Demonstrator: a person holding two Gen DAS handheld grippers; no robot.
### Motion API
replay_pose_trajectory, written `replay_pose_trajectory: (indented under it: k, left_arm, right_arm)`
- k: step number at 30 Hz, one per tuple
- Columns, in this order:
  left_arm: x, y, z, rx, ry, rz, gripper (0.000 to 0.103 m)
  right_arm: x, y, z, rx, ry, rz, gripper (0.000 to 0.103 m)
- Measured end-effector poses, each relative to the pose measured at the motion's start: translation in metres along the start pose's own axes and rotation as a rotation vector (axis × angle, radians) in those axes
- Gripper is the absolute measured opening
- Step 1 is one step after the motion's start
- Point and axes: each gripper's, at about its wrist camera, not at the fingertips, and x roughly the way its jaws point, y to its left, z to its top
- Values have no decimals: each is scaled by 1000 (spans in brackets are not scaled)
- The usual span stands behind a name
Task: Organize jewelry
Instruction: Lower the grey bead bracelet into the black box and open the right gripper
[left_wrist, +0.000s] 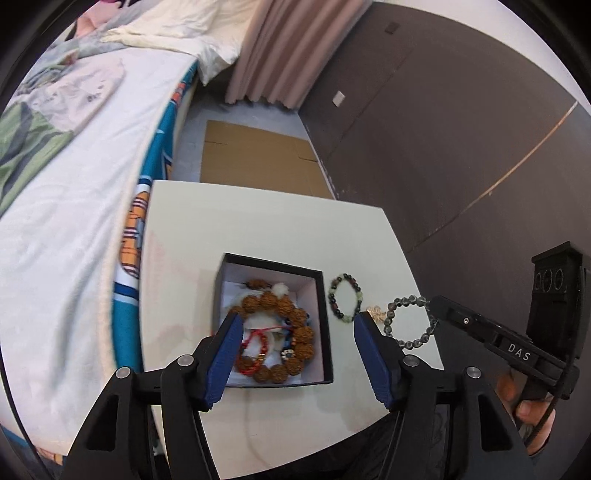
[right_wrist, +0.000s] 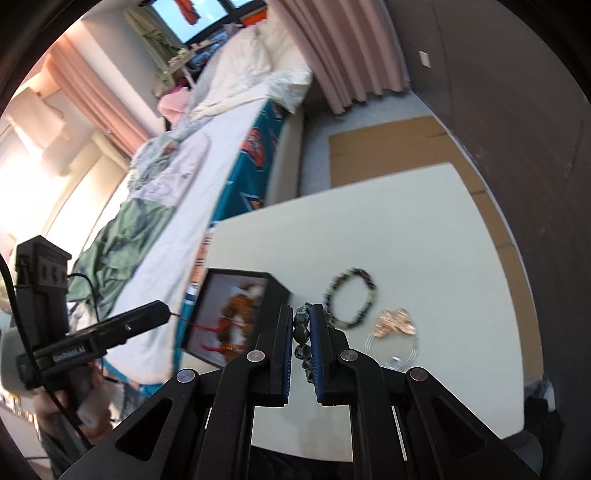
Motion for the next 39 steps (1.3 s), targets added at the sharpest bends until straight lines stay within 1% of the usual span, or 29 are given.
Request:
replay_pose_trajectory:
  k: [4, 8, 12, 17, 21, 22, 24, 26, 28, 29, 30, 36, 38, 39]
  left_arm:
    - [-16, 14, 0, -29, -28, 15, 63]
    - [-28, 24, -1, -44, -47, 24, 63]
    - [-36, 32, -2, -59, -60, 27, 64]
    - [-40, 40, -3, -72, -70, 28, 63]
    - [-43, 42, -2, -77, -74, 27, 64]
    - [-43, 42, -2, -77, -76, 28, 63]
    - [-45, 41, -2, -73, -81, 29, 64]
    - [-48, 41, -2, -70, -84, 30, 63]
    - [-48, 39, -2, -64, -84, 34, 63]
    - [-47, 38, -1, -60, -83, 34, 63]
    - [-46, 36, -1, -58, -81, 33, 63]
    - [-34, 15, 0, -18, -57, 21, 64]
    - [-29, 7, 1, -2, -49, 17, 64]
    - [-26, 1, 2, 10, -42, 15, 64]
  right_arm:
    - [11, 22, 6, -25, 13, 45, 11]
    - [23, 41, 10, -58, 24, 69, 11]
    - [32, 53, 15, -91, 35, 61, 11]
    - [45, 64, 22, -137, 40, 2, 11]
    - [66, 72, 22, -160, 106, 11, 11]
    - [75, 73, 21, -159, 141, 13, 11]
    - [79, 71, 19, -135, 162, 38, 12]
    - [75, 69, 17, -128, 156, 57, 18]
    - [67, 66, 15, -126, 134, 57, 50]
    - [63, 65, 15, -126, 123, 58, 55]
    - [57, 62, 14, -125, 112, 59, 56]
    - [36, 40, 9, -88, 106, 43, 57]
    - [31, 32, 7, -80, 105, 31, 60]
    - [27, 28, 5, -75, 102, 24, 65]
